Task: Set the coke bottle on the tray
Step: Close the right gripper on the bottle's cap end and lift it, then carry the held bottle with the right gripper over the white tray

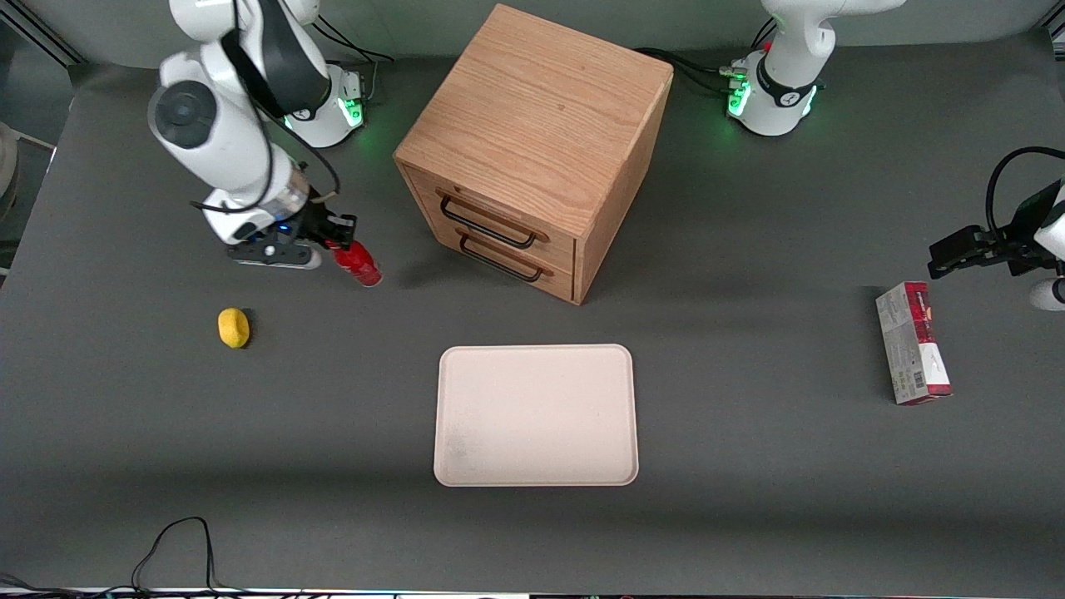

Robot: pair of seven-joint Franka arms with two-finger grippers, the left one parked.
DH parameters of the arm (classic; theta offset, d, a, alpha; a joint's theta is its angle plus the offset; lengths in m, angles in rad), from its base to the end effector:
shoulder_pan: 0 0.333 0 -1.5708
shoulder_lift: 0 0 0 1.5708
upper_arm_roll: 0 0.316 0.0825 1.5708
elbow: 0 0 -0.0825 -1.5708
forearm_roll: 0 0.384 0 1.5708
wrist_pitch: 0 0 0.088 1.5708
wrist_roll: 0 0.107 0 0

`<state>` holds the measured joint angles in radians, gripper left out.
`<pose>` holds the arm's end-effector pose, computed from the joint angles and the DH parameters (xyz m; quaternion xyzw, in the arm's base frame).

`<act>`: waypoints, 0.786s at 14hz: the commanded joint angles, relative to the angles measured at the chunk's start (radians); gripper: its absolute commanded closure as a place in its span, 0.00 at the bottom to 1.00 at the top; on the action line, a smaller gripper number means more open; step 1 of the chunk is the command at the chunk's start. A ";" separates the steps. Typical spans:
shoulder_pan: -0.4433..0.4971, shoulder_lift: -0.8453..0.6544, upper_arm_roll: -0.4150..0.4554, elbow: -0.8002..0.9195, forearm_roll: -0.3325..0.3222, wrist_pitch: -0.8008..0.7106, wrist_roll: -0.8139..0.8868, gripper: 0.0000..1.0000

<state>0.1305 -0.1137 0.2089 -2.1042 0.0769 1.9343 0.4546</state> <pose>0.4809 0.1779 0.4622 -0.9966 0.0732 0.0360 0.0107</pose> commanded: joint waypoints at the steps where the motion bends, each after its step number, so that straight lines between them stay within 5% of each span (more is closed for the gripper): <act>1: -0.019 0.086 0.001 0.241 -0.031 -0.170 -0.014 1.00; 3: -0.019 0.187 0.007 0.420 -0.106 -0.280 -0.017 1.00; 11: -0.002 0.587 0.079 1.000 -0.173 -0.377 0.021 1.00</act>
<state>0.1201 0.3305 0.2449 -1.3361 -0.0465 1.6154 0.4518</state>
